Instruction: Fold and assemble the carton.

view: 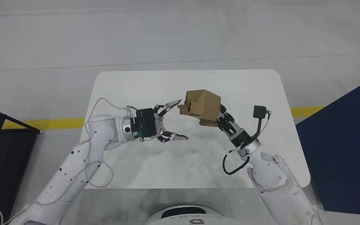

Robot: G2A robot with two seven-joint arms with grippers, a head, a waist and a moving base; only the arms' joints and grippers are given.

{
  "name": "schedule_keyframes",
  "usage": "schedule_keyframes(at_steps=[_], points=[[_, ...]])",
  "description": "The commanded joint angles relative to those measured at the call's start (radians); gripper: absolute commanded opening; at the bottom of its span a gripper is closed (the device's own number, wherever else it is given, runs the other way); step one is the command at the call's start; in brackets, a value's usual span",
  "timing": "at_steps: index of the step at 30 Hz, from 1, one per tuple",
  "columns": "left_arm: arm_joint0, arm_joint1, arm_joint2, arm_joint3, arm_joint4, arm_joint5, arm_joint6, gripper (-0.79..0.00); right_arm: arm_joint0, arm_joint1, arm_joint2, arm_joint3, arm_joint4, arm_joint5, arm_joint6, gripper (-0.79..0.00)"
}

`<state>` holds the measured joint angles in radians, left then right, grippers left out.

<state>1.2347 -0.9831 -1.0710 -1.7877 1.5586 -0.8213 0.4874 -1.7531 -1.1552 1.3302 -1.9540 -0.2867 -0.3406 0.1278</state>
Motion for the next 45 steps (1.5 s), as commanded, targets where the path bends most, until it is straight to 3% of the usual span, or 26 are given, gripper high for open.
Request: schedule_keyframes(at_steps=[1,9,21,32,35,45], points=[[-0.001,-0.001,0.003,0.000,0.006,0.003,0.002,-0.040,-0.002,0.000,0.002,-0.001,0.000,-0.001,0.000,-0.785],[-0.002,-0.002,0.019,-0.009,0.035,0.007,-0.001,-0.200,-0.011,-0.001,0.004,-0.005,-0.002,-0.007,0.000,-0.785],[-0.007,-0.003,0.031,-0.018,0.053,0.010,-0.018,-0.243,-0.027,-0.004,0.004,-0.018,-0.001,-0.008,-0.005,-0.785],[-0.008,-0.005,0.035,-0.028,0.073,0.039,-0.007,-0.551,-0.026,-0.006,-0.006,-0.027,-0.001,-0.002,0.007,-0.785],[-0.003,-0.003,0.027,-0.026,0.076,0.040,-0.001,-0.594,-0.025,-0.007,-0.008,-0.026,0.000,0.004,0.013,-0.785],[0.023,0.005,-0.016,-0.029,0.029,0.019,0.004,-0.631,-0.021,-0.008,-0.011,-0.017,0.007,0.011,0.026,-0.785]])
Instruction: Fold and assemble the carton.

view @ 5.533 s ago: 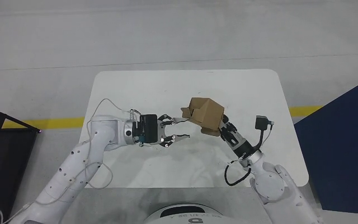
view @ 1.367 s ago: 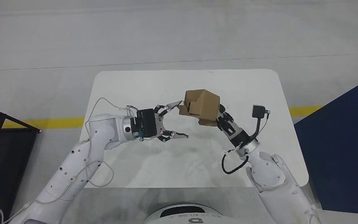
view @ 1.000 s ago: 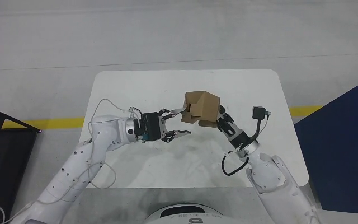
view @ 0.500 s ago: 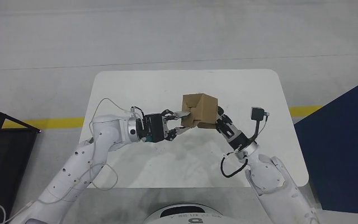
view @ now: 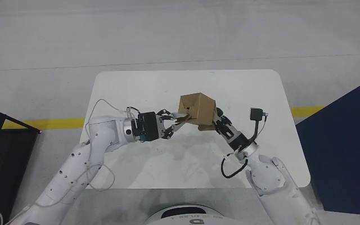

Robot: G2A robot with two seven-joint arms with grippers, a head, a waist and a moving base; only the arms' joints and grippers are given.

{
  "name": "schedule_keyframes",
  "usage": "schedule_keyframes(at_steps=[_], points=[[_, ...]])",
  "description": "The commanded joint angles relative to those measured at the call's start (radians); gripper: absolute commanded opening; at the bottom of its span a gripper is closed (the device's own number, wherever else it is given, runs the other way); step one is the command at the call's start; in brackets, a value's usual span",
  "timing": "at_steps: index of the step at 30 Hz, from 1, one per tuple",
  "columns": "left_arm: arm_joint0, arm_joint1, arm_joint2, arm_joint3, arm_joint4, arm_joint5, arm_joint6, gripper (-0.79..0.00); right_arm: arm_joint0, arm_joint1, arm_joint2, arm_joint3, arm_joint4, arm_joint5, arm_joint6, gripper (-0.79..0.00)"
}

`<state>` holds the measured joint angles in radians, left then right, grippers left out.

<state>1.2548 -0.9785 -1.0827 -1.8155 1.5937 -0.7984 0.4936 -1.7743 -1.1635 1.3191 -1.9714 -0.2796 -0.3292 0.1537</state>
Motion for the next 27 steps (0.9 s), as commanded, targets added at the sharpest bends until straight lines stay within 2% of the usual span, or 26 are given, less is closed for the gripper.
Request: schedule_keyframes(at_steps=[1,4,6,7,8,18,23,27], points=[[0.004,0.001,-0.007,-0.003,-0.009,-0.007,-0.004,-0.656,0.000,0.000,0.000,0.001,0.001,0.000,0.000,-0.785],[0.012,0.003,-0.013,-0.007,-0.013,-0.015,-0.010,-0.674,-0.001,-0.001,0.001,0.002,0.002,-0.001,0.002,-0.785],[0.016,0.004,-0.015,-0.008,-0.019,-0.018,-0.013,-0.533,-0.001,-0.001,0.001,0.002,0.004,-0.002,0.004,-0.785],[0.018,0.004,-0.018,-0.007,-0.024,-0.018,-0.013,-0.074,-0.001,-0.001,0.001,0.002,0.004,-0.003,0.004,-0.785],[0.020,0.005,-0.022,-0.007,-0.033,-0.018,-0.013,0.000,-0.001,-0.001,0.002,0.002,0.003,-0.005,0.003,-0.785],[0.081,0.016,-0.115,-0.001,-0.164,-0.021,-0.035,0.000,0.002,-0.002,-0.004,0.027,0.007,-0.032,0.004,-0.785],[0.110,0.013,-0.099,-0.023,-0.222,-0.017,-0.078,0.000,0.014,-0.004,-0.011,0.040,0.006,-0.044,0.005,-0.785],[0.118,0.006,-0.080,-0.021,-0.243,0.033,-0.100,0.000,0.019,-0.005,-0.019,0.042,-0.004,-0.049,0.011,-0.785]])
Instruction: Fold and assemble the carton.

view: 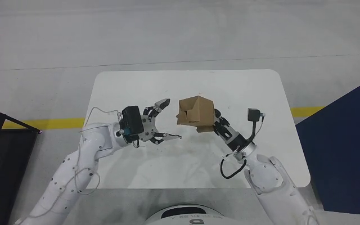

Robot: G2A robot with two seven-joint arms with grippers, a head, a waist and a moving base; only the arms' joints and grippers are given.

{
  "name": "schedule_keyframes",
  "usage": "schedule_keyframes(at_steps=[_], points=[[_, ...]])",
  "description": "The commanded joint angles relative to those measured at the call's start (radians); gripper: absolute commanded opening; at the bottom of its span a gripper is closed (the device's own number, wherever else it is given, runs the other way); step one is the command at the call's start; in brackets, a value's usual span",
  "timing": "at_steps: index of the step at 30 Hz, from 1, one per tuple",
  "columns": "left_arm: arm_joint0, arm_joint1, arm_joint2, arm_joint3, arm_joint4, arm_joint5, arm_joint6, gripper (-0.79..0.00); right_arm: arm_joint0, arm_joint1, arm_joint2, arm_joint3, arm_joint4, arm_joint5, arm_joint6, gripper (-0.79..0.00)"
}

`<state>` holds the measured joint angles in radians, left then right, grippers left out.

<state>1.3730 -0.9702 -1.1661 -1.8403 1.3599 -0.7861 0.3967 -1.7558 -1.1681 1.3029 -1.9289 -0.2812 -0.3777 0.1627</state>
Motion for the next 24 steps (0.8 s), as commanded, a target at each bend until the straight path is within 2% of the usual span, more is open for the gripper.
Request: schedule_keyframes(at_steps=[1,7,15,20,24], points=[[-0.002,-0.005,0.007,0.007,-0.021,0.039,-0.006,0.000,0.002,0.000,-0.005,-0.001,-0.004,0.000,0.004,-0.785],[-0.028,-0.019,0.021,0.038,-0.119,0.109,-0.047,0.000,0.001,-0.001,-0.011,-0.010,-0.020,-0.001,0.007,-0.785],[-0.055,-0.032,0.039,0.059,-0.191,0.122,-0.100,0.000,-0.019,0.001,-0.002,-0.026,-0.031,-0.012,0.004,-0.785],[-0.057,-0.035,0.031,0.069,-0.254,0.099,-0.096,0.000,-0.030,0.002,0.006,-0.035,-0.033,-0.019,0.001,-0.785],[-0.048,-0.033,0.012,0.089,-0.346,-0.003,-0.082,0.000,-0.034,0.002,0.005,-0.037,-0.020,-0.036,0.010,-0.785]])
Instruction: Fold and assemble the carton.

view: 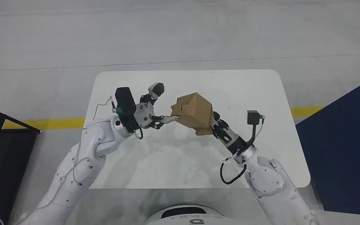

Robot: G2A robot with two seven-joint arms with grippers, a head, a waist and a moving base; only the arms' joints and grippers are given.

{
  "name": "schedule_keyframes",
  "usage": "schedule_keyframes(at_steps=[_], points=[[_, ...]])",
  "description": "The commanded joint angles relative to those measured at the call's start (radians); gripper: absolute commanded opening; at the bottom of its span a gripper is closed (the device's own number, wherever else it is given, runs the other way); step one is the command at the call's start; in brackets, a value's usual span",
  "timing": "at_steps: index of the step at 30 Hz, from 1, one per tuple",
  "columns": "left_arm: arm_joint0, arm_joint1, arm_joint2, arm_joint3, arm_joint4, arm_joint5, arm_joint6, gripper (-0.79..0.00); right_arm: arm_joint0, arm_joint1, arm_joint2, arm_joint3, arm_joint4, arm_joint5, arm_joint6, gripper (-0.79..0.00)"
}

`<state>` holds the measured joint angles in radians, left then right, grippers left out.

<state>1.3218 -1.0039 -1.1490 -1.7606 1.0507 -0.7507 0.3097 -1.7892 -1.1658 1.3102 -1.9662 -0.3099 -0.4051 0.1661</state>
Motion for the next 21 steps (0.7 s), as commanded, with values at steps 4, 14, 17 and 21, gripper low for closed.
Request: schedule_keyframes(at_steps=[4,14,17,21], points=[[0.006,0.007,-0.027,0.052,-0.150,-0.131,-0.051,0.000,0.010,0.003,-0.012,0.017,0.080,-0.086,0.074,-0.785],[0.010,0.006,-0.035,0.049,-0.184,-0.154,-0.124,0.000,0.032,0.007,-0.020,0.023,0.097,-0.105,0.130,-0.785],[0.011,0.005,-0.040,0.045,-0.182,-0.157,-0.127,0.000,0.031,0.007,-0.020,0.023,0.095,-0.102,0.128,-0.785],[0.018,0.004,-0.046,0.038,-0.166,-0.145,-0.146,0.000,0.027,0.008,-0.018,0.019,0.087,-0.099,0.124,-0.785]])
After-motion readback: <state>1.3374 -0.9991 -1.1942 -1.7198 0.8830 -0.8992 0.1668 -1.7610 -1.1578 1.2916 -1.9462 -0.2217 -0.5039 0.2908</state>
